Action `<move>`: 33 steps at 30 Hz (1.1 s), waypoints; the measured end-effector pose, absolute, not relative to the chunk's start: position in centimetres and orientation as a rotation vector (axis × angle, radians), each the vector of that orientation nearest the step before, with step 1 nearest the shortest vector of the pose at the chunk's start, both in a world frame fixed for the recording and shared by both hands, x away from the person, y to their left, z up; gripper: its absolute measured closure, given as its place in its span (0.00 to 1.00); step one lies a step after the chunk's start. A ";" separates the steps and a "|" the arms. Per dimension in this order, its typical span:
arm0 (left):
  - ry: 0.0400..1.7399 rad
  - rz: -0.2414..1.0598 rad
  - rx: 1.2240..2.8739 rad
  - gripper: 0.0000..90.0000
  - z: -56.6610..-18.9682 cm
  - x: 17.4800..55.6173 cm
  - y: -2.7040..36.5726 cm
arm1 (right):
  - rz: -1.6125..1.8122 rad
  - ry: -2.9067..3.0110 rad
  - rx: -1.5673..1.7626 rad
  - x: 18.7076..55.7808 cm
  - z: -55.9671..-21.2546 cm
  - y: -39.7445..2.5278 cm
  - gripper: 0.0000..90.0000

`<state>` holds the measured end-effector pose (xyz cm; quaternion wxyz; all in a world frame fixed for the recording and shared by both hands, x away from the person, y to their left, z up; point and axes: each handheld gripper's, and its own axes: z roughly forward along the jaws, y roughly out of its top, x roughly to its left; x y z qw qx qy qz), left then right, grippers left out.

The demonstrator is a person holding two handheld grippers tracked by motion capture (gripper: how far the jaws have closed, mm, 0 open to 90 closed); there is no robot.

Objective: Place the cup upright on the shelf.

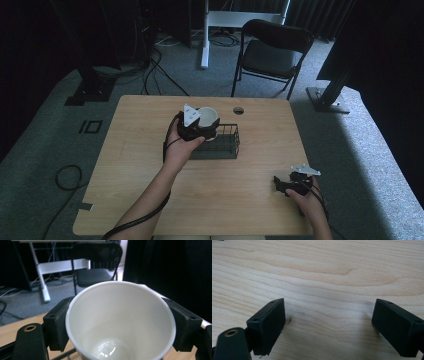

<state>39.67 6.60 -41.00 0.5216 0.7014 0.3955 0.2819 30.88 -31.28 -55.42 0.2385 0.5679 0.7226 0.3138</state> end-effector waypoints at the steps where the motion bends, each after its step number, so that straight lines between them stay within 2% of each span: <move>1: 0.954 0.684 1.690 0.22 -41.3 39.8 6.7 | 0.859 1.979 1.555 30.9 -55.4 -31.3 0.12; 14: 1.035 0.661 1.701 0.22 -44.4 41.5 6.6 | 0.859 1.980 1.556 30.9 -55.4 -31.3 0.12; 33: 1.001 0.638 1.781 0.22 -46.3 42.1 5.7 | 0.859 1.980 1.556 30.9 -55.4 -31.3 0.12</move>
